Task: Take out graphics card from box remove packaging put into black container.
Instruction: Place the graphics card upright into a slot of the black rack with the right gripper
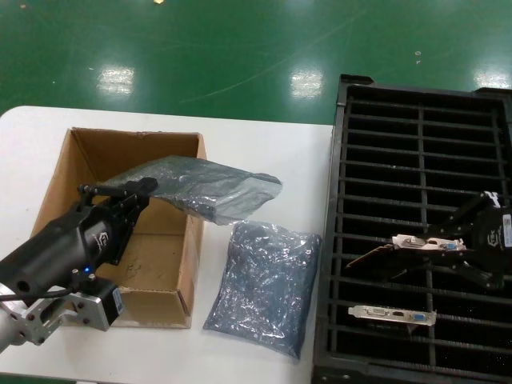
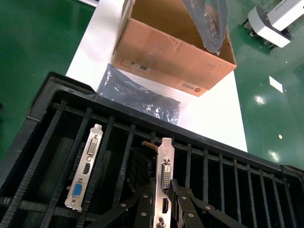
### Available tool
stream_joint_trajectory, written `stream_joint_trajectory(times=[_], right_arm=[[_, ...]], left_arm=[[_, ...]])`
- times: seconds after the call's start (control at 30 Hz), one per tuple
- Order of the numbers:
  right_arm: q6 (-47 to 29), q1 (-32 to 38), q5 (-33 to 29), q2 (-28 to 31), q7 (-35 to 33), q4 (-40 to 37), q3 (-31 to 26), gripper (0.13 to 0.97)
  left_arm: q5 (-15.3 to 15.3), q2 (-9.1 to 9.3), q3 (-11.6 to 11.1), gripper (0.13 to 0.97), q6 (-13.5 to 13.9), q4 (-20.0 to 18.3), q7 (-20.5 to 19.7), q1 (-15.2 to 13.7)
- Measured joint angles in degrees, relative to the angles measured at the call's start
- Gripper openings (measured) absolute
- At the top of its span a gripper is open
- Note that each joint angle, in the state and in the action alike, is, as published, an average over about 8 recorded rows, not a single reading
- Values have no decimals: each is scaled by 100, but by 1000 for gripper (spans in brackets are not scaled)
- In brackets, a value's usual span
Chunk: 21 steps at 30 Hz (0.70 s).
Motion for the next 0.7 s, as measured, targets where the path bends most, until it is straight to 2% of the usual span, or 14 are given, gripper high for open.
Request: stream_joint_trajectory(times=[0.7], right_arm=[[194,-102,-517,-227,-177,133,-168,187]], left_arm=[[0,0,0,139,0,0,0,0]])
